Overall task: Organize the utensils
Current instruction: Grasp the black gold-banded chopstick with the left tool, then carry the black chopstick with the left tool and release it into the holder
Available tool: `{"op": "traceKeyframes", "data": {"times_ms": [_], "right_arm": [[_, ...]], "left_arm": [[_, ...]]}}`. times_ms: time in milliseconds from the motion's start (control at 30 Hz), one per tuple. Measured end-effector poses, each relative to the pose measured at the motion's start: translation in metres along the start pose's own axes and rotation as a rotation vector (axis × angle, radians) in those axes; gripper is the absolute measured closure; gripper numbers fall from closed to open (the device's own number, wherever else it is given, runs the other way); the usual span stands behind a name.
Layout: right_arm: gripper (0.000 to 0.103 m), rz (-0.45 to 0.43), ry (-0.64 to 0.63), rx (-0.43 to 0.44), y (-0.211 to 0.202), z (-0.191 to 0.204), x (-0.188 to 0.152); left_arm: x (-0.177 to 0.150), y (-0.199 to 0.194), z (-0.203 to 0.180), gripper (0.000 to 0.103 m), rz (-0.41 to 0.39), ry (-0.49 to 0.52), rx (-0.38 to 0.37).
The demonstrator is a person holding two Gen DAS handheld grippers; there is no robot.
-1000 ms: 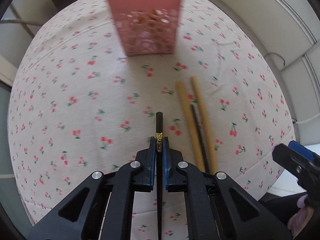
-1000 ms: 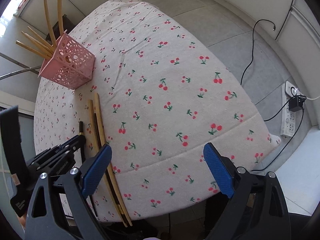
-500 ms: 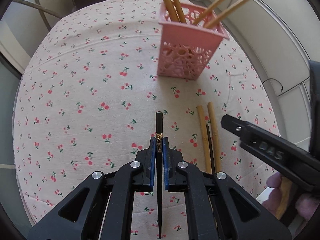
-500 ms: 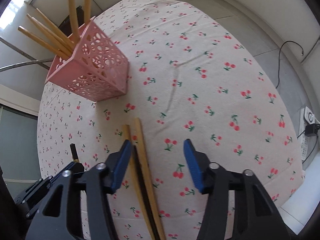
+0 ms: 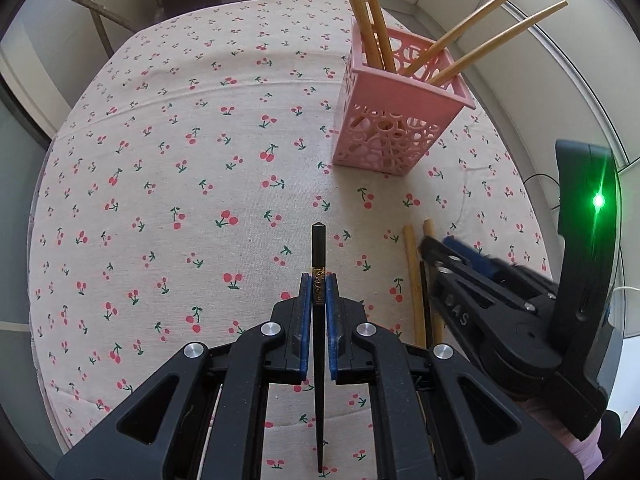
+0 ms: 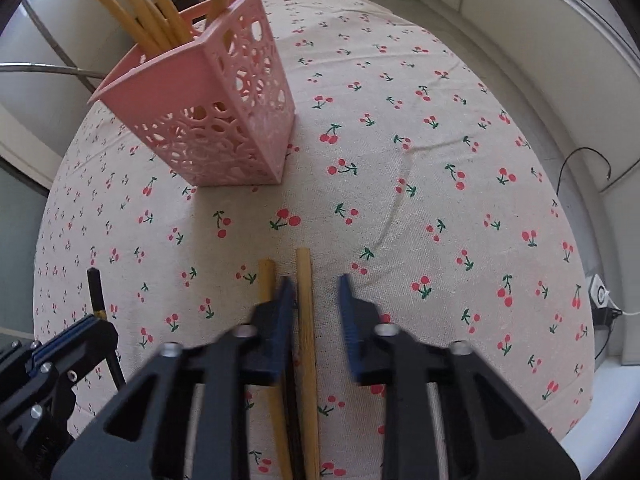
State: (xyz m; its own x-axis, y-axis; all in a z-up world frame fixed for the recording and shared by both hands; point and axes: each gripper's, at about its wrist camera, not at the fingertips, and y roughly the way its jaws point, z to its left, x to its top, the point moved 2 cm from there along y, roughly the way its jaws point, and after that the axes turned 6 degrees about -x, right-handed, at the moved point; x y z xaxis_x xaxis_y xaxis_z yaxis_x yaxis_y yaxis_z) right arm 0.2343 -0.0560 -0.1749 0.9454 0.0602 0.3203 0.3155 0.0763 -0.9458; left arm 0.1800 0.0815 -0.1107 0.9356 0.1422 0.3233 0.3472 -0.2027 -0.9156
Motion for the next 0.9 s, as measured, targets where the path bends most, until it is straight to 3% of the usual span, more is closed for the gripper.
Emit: {"op": "traceKeyframes", "data": {"times_ms": [133,267,567,900], "right_arm": [[0.095,0.003,0.063,0.069,-0.001,-0.014,0.000],[0.095,-0.050,0.107,0.111,-0.017,-0.031,-0.001],[0.095,-0.258,0.085,0.172,-0.104,-0.058,-0.021],[0.095,-0.407,0.113,0.276,-0.179,-0.086,-0.038]], "left_arm": [[0.000,-0.010,0.001,0.097,-0.053,-0.009,-0.006],[0.001,-0.032,0.000,0.097,-0.144,-0.008,-0.020],[-0.011,-0.074,-0.012,0.097,-0.287,0.001,-0.060],[-0.039,-0.118,-0.026,0.097,-0.414,0.031,-0.063]]}}
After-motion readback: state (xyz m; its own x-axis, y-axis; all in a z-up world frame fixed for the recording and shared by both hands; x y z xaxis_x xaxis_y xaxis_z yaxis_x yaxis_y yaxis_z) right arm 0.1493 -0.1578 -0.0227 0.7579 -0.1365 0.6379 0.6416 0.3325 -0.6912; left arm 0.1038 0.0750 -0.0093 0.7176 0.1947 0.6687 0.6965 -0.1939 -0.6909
